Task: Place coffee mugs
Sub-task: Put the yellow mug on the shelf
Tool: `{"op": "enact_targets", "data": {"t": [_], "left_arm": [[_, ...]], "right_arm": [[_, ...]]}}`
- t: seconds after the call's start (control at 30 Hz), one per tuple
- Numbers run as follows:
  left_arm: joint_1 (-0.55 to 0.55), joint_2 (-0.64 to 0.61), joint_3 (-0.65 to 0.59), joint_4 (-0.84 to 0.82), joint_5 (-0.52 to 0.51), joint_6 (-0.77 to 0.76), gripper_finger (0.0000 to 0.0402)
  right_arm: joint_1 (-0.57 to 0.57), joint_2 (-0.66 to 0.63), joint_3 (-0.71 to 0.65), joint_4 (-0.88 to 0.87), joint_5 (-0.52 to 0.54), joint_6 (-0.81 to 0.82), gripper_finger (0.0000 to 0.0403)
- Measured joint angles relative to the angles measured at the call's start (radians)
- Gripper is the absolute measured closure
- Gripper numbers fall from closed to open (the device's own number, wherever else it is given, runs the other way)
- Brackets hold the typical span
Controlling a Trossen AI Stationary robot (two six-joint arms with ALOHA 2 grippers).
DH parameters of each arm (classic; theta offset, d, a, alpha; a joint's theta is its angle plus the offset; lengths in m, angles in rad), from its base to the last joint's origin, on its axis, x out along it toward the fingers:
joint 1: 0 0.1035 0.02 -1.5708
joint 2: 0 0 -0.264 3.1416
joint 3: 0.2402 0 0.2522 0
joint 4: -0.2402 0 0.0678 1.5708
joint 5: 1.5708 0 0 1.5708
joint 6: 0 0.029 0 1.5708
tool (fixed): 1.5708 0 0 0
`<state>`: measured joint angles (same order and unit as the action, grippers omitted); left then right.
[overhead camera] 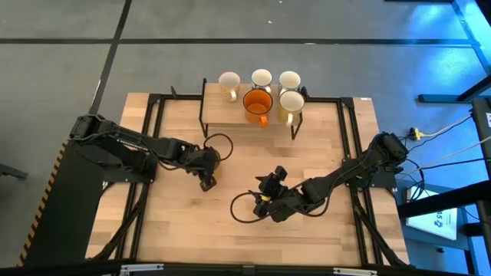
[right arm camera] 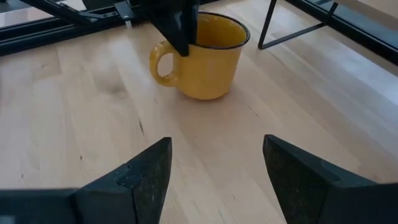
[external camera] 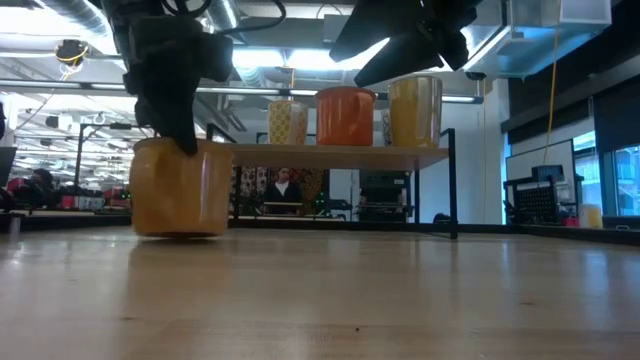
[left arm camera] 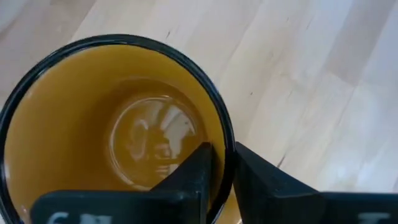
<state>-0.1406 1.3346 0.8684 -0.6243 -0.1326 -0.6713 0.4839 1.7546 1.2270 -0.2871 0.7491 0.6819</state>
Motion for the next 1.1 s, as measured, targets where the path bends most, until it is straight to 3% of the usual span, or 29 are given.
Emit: {"op": "enact_targets", "data": {"t": [0.43,0.7,1.0,1.1], "left_arm": [[0.002,-0.002,0.0,0.015,0.016,0.028,0.0298],[0.007,-0.126,0.029,-0.014,0.06,0.078,0.0279],[0.067,-0.301,0.061,-0.163,-0.106,0.135,0.0279],[0.132,-0.302,0.033,-0.215,-0.079,0.163,0.0279]], "right_arm": [[0.0,0.0,0.0,-0.001,0.001,0.002,0.0165],[0.0,0.0,0.0,0.009,0.02,0.001,0.0165],[0.0,0.0,0.0,0.006,0.027,0.022,0.0165],[-0.007,0.0,0.0,0.005,0.028,0.02,0.0165]]}}
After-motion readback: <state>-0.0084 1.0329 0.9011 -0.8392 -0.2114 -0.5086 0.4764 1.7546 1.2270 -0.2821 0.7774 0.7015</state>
